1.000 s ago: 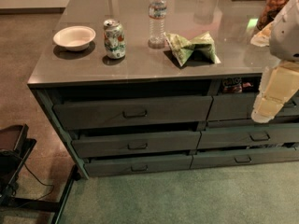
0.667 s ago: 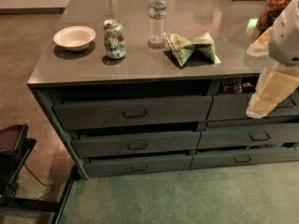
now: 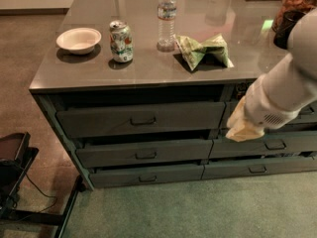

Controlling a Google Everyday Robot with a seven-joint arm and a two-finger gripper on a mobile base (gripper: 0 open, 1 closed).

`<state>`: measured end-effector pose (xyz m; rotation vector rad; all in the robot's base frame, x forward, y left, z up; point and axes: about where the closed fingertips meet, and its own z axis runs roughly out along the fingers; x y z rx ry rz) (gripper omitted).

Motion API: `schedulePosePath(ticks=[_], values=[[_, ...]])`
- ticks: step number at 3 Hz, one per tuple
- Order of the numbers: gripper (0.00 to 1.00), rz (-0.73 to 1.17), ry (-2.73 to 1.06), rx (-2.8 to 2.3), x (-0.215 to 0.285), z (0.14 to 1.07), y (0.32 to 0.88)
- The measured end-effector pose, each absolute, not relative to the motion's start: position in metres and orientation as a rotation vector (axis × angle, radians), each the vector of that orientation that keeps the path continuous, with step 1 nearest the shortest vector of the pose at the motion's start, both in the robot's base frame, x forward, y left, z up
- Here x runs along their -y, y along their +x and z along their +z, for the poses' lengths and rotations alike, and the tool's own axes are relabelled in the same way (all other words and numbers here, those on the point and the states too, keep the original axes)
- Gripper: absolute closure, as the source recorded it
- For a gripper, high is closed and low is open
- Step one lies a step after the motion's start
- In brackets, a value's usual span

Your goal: Open bottom drawer

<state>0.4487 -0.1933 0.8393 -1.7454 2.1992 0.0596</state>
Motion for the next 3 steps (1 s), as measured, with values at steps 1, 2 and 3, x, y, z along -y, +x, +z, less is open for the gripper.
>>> schedulePosePath(ticks=[1, 2, 3], values=[[0.88, 0.152, -1.764, -2.221, 0.181, 0.743, 0.454], [1.00, 0.161, -1.757, -2.221, 0.180, 0.731, 0.455], [1.00, 0.160, -1.758, -2.221, 0.180, 0.731, 0.455]])
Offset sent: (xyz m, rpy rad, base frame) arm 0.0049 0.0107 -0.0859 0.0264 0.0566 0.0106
